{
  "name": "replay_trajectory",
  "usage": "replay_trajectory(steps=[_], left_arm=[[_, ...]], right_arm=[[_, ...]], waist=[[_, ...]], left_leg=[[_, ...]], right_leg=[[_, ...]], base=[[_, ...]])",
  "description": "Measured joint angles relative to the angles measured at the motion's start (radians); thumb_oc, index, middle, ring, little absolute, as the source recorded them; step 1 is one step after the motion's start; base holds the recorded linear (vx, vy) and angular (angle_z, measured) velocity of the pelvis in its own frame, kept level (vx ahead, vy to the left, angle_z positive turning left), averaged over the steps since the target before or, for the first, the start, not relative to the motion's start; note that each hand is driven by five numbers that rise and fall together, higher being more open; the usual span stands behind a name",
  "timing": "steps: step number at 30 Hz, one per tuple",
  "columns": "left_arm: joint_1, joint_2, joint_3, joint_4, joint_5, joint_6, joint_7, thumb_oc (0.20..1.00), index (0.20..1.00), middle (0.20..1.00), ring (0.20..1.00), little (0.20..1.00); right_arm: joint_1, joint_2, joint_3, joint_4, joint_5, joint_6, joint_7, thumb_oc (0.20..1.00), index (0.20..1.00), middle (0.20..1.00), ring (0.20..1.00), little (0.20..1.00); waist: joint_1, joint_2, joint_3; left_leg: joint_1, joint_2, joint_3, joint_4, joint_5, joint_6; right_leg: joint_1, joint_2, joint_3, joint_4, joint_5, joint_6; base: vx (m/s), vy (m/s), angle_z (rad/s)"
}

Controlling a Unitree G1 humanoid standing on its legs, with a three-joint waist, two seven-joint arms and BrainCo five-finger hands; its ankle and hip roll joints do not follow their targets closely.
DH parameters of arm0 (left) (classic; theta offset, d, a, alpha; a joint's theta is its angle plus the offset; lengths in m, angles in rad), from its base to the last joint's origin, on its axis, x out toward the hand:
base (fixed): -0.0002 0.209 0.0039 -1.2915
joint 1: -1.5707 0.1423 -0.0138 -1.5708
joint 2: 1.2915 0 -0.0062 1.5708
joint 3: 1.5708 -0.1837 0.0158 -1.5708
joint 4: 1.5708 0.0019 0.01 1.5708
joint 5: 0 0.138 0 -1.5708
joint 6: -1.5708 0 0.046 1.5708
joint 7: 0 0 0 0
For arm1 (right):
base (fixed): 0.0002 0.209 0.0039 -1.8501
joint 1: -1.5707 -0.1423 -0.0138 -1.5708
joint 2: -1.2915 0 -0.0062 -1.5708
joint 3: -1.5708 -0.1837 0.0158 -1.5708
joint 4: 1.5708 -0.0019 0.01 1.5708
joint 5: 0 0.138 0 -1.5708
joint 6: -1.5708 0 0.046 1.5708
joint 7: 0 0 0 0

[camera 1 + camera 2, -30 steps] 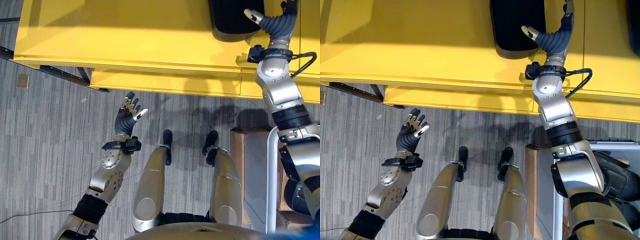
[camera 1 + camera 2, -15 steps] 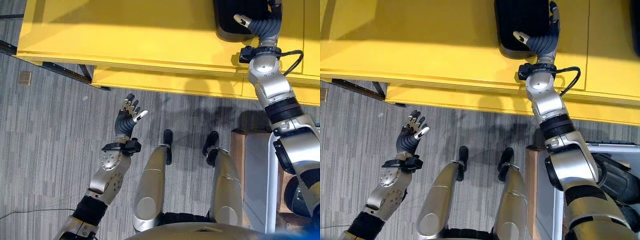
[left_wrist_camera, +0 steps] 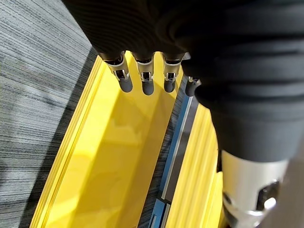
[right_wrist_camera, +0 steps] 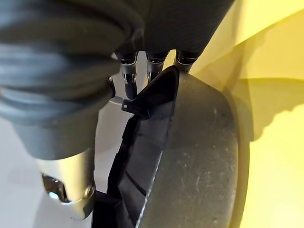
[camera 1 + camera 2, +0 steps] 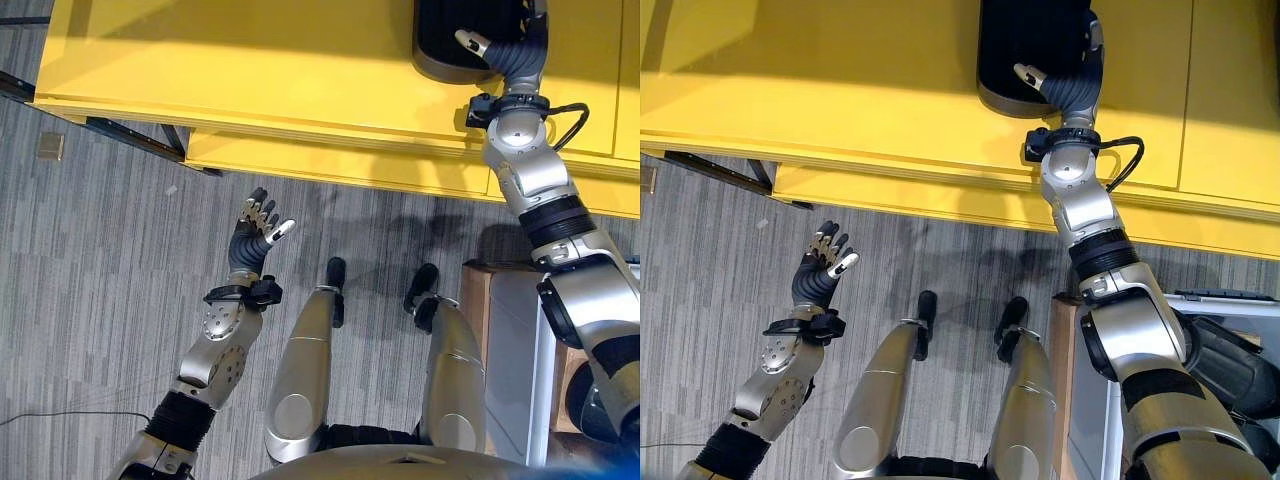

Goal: Move parts from the plastic box to the shelf.

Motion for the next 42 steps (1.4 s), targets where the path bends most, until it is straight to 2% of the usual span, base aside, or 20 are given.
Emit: replay_trajectory(steps=[8, 12, 17, 23, 30, 35, 38, 40, 41, 42], left_arm=[[-0.001, -0.001, 0.001, 0.002, 0.000, 0.000, 0.001, 1.000, 1.000, 1.000, 1.000, 1.000], [-0.001, -0.002, 0.000, 0.002, 0.000, -0.001, 0.002, 1.000, 1.000, 1.000, 1.000, 1.000], [-0.009, -0.003, 0.001, 0.002, 0.000, -0.001, 0.004, 1.000, 1.000, 1.000, 1.000, 1.000], [-0.021, -0.006, 0.002, 0.002, 0.001, -0.002, 0.023, 1.000, 1.000, 1.000, 1.000, 1.000], [-0.021, -0.006, 0.003, 0.000, 0.021, -0.002, 0.025, 1.000, 1.000, 1.000, 1.000, 1.000], [-0.020, -0.004, 0.033, -0.001, 0.063, -0.003, 0.031, 1.000, 1.000, 1.000, 1.000, 1.000], [-0.002, 0.010, 0.082, -0.071, 0.196, -0.003, 0.048, 1.000, 1.000, 1.000, 1.000, 1.000], [0.026, 0.013, 0.100, -0.110, 0.242, -0.006, 0.047, 1.000, 1.000, 1.000, 1.000, 1.000], [0.045, 0.015, 0.109, -0.122, 0.260, -0.006, 0.047, 1.000, 1.000, 1.000, 1.000, 1.000], [0.076, 0.017, 0.121, -0.137, 0.290, -0.005, 0.045, 1.000, 1.000, 1.000, 1.000, 1.000]], right_arm=[[0.003, 0.028, -0.003, -0.029, 0.001, -0.001, 0.008, 1.000, 1.000, 1.000, 1.000, 1.000], [0.003, 0.023, -0.005, -0.071, -0.001, 0.000, -0.001, 1.000, 1.000, 1.000, 1.000, 1.000], [0.003, -0.025, -0.089, -0.233, -0.075, -0.004, -0.087, 1.000, 1.000, 1.000, 1.000, 1.000], [0.038, -0.023, -0.138, -0.334, -0.155, -0.009, -0.138, 1.000, 1.000, 1.000, 1.000, 1.000], [0.095, -0.023, -0.210, -0.471, -0.314, 0.003, -0.209, 1.000, 1.000, 1.000, 1.000, 1.000], [0.222, -0.014, -0.223, -0.603, -0.356, 0.000, -0.207, 1.000, 1.000, 1.000, 1.000, 1.000], [0.462, 0.013, -0.241, -0.760, -0.356, -0.043, -0.156, 1.000, 1.000, 1.000, 1.000, 1.000], [0.629, 0.057, -0.233, -0.837, -0.344, -0.088, -0.102, 1.000, 1.000, 1.000, 1.000, 1.000], [0.708, 0.078, -0.235, -0.873, -0.306, -0.111, -0.073, 1.000, 1.000, 1.000, 1.000, 1.000], [0.882, 0.112, -0.228, -0.928, -0.212, -0.151, -0.003, 1.000, 1.000, 1.000, 1.000, 1.000]], waist=[[-0.002, 0.001, 0.000], [-0.001, 0.001, 0.000], [-0.010, 0.001, 0.000], [-0.033, 0.001, 0.000], [-0.040, 0.001, 0.000], [-0.052, 0.001, 0.000], [-0.062, 0.000, 0.001], [-0.091, 0.000, 0.000], [-0.098, -0.001, -0.001], [-0.100, -0.001, -0.001]], left_leg=[[-0.012, 0.001, -0.003, 0.012, -0.012, -0.005], [-0.016, 0.002, -0.002, 0.014, 0.000, -0.004], [-0.015, 0.002, -0.001, 0.013, -0.002, -0.002], [-0.015, 0.003, 0.000, 0.013, -0.002, -0.002], [-0.014, 0.003, 0.000, 0.013, -0.002, -0.002], [-0.012, 0.004, 0.003, 0.012, -0.003, -0.002], [0.015, 0.007, 0.014, 0.006, -0.005, 0.000], [0.059, 0.011, 0.030, -0.014, -0.007, 0.002], [0.074, 0.015, 0.030, -0.022, -0.007, -0.001], [0.133, 0.020, 0.036, -0.062, 0.000, -0.006]], right_leg=[[-0.011, 0.000, 0.001, 0.008, -0.011, -0.002], [-0.014, 0.000, 0.001, 0.009, -0.004, -0.003], [-0.014, 0.000, 0.001, 0.008, -0.004, -0.003], [-0.015, 0.001, 0.002, 0.009, -0.005, -0.003], [-0.015, 0.002, 0.003, 0.009, -0.006, -0.003], [-0.015, 0.002, 0.005, 0.009, -0.006, -0.003], [0.001, 0.007, 0.017, 0.005, -0.006, -0.003], [0.032, 0.014, 0.032, -0.012, -0.007, 0.005], [0.048, 0.021, 0.031, -0.026, -0.007, 0.005], [0.103, 0.033, 0.030, -0.064, 0.003, 0.014]], base=[[0.00, 0.004, 0.00], [-0.02, 0.001, 0.00], [0.00, 0.000, 0.00], [0.00, 0.000, 0.00], [0.00, 0.000, 0.00], [0.00, 0.000, -0.01], [0.01, 0.000, -0.14], [0.04, -0.017, -0.19], [0.04, -0.025, -0.14], [0.04, -0.030, -0.15]])
